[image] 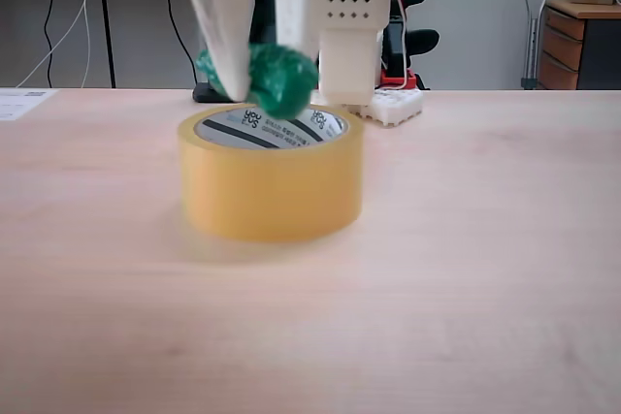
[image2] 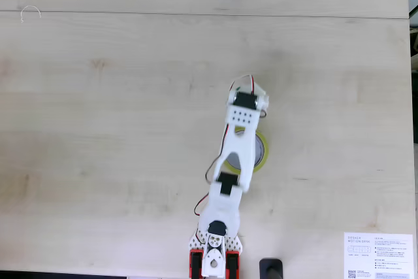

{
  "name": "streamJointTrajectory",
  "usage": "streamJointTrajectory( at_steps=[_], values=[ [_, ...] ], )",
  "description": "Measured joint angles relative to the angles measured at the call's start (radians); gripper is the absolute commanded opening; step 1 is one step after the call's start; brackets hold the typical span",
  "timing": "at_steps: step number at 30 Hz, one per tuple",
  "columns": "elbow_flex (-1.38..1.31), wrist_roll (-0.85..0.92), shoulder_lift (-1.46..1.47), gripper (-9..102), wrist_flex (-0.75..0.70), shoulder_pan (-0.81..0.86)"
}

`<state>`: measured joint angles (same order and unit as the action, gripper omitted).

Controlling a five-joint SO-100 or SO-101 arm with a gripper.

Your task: Grasp a cucumber and put it in the hole.

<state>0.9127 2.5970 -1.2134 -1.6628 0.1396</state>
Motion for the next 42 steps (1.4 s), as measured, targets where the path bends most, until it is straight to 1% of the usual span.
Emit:
streamJointTrajectory(
  at_steps=[7,13,26,31,39,41,42],
  values=[
    [0.189,-0.023,-0.238,0,0.000,0.021],
    [0.276,-0.115,-0.365,0,0.000,0.051],
    [0.351,-0.345,-0.456,1,-0.034,0.080],
    [0.397,-0.367,-0.532,3,-0.034,0.080],
    [0.531,-0.368,-0.629,0,-0.034,0.080],
    [0.549,-0.368,-0.635,2,-0.034,0.080],
    [0.552,-0.368,-0.635,8,-0.034,0.080]
  ],
)
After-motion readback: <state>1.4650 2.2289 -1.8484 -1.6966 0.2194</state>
